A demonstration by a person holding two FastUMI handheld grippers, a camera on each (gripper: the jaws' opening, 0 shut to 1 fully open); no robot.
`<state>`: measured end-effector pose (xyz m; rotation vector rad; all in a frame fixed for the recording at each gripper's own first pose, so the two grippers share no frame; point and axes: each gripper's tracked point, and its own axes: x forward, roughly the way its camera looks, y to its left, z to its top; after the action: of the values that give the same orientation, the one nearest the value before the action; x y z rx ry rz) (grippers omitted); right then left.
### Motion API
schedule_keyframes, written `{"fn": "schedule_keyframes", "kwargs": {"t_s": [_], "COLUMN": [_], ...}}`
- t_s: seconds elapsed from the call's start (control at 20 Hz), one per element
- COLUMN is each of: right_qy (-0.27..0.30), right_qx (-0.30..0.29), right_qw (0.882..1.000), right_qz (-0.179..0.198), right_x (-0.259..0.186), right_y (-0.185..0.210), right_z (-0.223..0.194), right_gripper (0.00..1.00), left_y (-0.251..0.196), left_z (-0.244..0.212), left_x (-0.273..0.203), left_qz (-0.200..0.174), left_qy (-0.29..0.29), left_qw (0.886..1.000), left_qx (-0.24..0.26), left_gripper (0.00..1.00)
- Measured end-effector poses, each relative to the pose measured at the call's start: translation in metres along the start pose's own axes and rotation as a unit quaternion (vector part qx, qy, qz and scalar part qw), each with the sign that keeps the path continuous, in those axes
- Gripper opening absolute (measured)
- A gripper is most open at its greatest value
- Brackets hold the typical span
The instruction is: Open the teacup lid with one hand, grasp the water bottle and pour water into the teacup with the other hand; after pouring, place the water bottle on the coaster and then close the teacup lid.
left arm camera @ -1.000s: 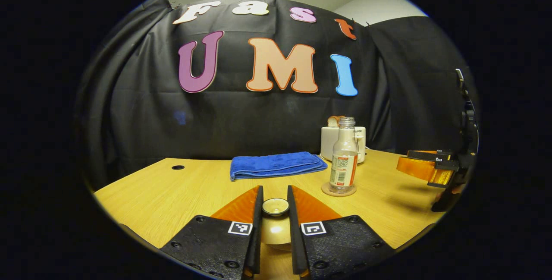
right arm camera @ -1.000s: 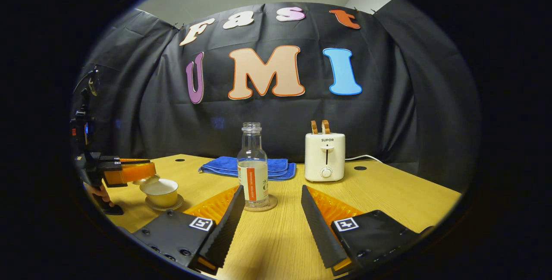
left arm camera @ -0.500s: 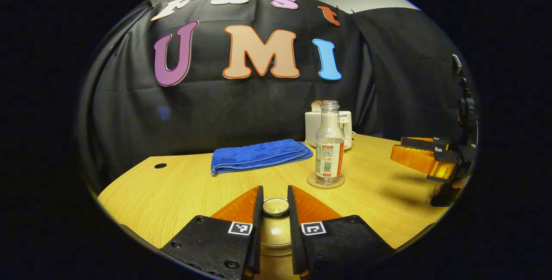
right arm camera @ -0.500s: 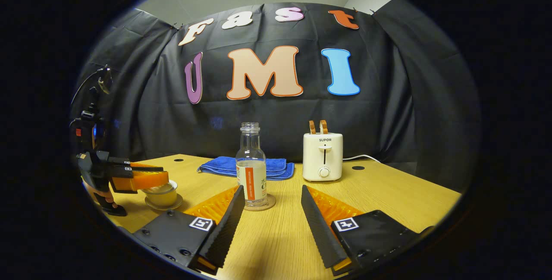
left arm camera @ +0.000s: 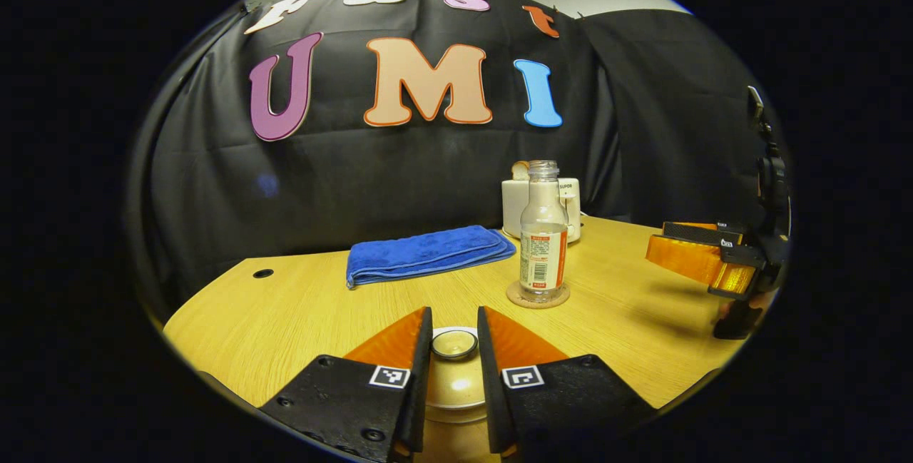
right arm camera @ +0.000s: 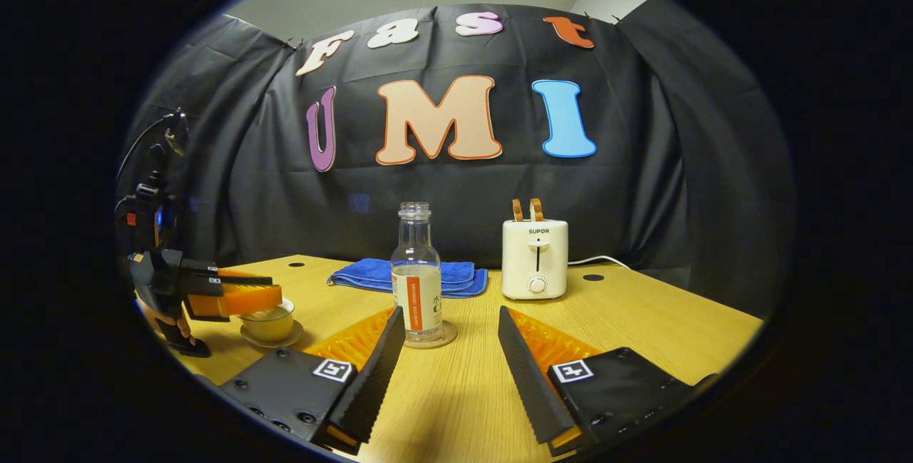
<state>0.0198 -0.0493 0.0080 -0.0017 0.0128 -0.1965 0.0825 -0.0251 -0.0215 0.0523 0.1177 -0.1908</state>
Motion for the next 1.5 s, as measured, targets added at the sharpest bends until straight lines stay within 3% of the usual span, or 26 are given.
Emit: {"fn": "schedule_keyframes", "kwargs": {"t_s": [0.2,0.3,0.35,0.45,0.65,0.75,1.2,1.3,1.5], "right_qy": [0.0,0.0,0.0,0.0,-0.001,-0.001,-0.001,-0.001,-0.001], "right_qx": [0.0,0.0,0.0,0.0,0.0,0.0,0.0,-0.001,-0.001], "right_qw": [1.0,1.0,1.0,1.0,1.0,1.0,1.0,1.0,1.0], "right_qz": [0.0,0.0,0.0,0.0,0.0,0.0,-0.006,-0.015,-0.018], "right_x": [0.0,0.0,0.0,0.0,0.0,0.001,0.0,0.0,-0.001], "right_y": [0.0,0.0,0.0,0.0,0.0,0.0,-0.005,-0.009,-0.009], "right_z": [0.0,0.0,0.001,0.0,0.001,0.001,0.001,0.001,0.001], "right_gripper": [0.85,0.86,0.89,0.86,0.86,0.89,0.86,0.82,0.86], "left_y": [0.005,0.006,0.006,0.007,0.017,0.024,0.074,0.089,0.116], "left_z": [0.002,0.003,0.003,0.006,0.009,0.008,0.004,0.003,-0.001], "left_x": [-0.006,-0.012,-0.015,-0.024,-0.039,-0.047,-0.079,-0.086,-0.097], "left_qz": [0.013,0.014,0.016,0.017,0.033,0.046,0.124,0.145,0.195], "left_qy": [-0.01,-0.017,-0.018,-0.028,-0.045,-0.05,-0.057,-0.058,-0.055], "left_qw": [1.0,1.0,1.0,0.999,0.998,0.997,0.99,0.987,0.979], "left_qx": [-0.009,-0.017,-0.02,-0.023,-0.024,-0.024,-0.03,-0.031,-0.033], "left_gripper": [0.4,0.56,0.71,0.87,0.98,0.98,0.98,0.98,0.98]}}
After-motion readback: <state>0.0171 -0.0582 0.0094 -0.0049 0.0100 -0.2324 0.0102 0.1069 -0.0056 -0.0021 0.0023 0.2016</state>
